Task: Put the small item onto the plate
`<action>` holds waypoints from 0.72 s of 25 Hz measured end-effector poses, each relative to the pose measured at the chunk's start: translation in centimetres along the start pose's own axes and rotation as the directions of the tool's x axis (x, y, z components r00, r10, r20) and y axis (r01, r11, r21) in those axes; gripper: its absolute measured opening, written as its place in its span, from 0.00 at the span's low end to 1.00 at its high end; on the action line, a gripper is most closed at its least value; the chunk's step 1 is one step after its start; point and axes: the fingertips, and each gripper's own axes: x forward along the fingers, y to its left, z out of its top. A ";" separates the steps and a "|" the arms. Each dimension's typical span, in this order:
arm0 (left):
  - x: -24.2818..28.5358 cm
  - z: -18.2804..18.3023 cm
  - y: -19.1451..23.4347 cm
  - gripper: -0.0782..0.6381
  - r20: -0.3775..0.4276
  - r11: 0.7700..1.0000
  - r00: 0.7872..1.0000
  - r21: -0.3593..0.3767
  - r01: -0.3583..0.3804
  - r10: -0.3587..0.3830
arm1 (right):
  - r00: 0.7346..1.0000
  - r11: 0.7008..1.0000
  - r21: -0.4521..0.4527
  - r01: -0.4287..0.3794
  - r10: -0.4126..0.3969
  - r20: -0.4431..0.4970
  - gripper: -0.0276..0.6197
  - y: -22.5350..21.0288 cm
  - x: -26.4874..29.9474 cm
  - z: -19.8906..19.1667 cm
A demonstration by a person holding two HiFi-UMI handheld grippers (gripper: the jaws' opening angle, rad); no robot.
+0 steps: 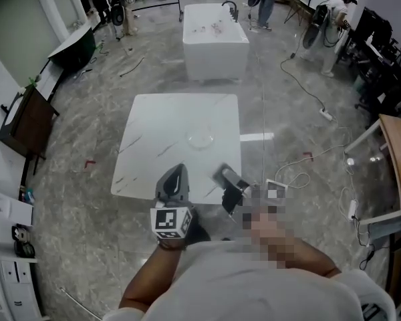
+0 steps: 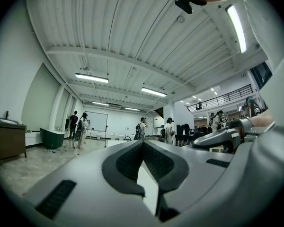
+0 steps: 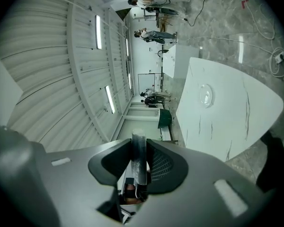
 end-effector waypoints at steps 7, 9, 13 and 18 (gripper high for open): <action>9.1 -2.5 4.5 0.12 -0.036 0.999 0.998 -0.019 0.046 -0.046 | 0.998 0.999 -0.005 0.045 -0.045 0.042 0.19 -3.0 7.1 6.2; 11.9 -3.7 6.1 0.12 -0.051 0.998 0.997 -0.024 0.059 -0.061 | 0.996 0.998 0.002 0.067 -0.067 0.058 0.19 -4.2 9.3 7.9; 17.4 -6.1 9.2 0.12 -0.090 0.996 0.992 -0.038 0.086 -0.089 | 0.988 0.992 0.029 0.125 -0.127 0.092 0.19 -7.2 13.7 11.1; 23.6 -9.9 12.9 0.12 -0.147 0.990 0.980 -0.072 0.121 -0.131 | 0.971 0.977 0.062 0.204 -0.210 0.115 0.19 -12.4 19.1 14.6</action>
